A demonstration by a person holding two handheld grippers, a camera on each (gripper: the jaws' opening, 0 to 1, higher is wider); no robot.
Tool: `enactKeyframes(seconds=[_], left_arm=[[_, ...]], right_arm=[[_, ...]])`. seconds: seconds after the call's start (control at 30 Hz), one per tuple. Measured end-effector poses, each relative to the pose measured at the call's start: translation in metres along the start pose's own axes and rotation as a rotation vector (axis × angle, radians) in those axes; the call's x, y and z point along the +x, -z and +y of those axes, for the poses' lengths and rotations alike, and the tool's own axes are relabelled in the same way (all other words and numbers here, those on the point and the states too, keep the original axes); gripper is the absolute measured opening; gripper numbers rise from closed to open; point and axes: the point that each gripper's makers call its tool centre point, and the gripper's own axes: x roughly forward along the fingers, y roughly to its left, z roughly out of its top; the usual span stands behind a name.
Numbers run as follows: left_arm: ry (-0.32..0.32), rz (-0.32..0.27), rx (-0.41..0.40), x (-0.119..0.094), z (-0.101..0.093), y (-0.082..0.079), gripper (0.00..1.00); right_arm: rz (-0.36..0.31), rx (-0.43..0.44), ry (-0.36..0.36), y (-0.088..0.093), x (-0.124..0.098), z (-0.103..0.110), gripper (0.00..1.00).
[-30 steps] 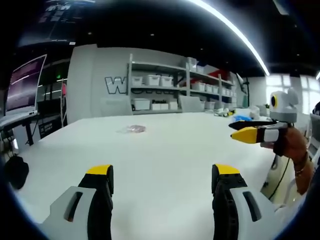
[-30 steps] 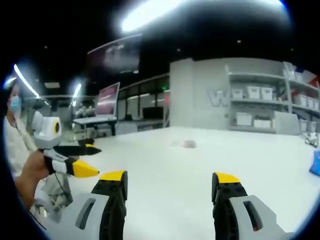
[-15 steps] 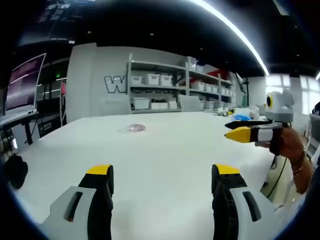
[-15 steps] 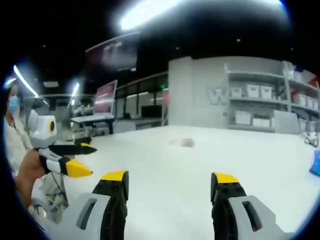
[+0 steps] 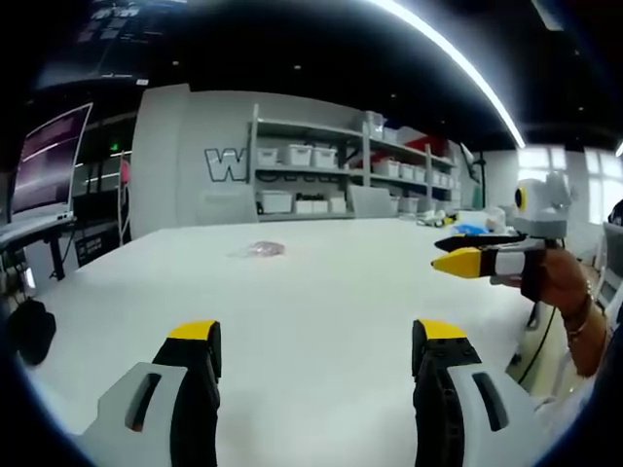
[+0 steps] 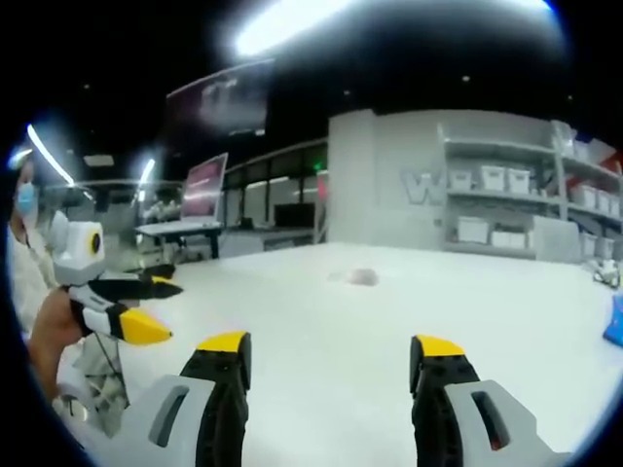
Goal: Open the resealable bag by pulling the two sides of the seal apart until the entire bag opening is separated and visibly accessible.
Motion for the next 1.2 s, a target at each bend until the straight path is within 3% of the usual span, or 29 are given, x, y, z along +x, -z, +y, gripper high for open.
enactKeyframes(seconds=[1.2], left_arm=[[-0.004,0.000,-0.002,0.000,-0.001,0.001,0.79]], right_arm=[[0.024,-0.033,-0.006,-0.002,0.026,-0.006,0.65]])
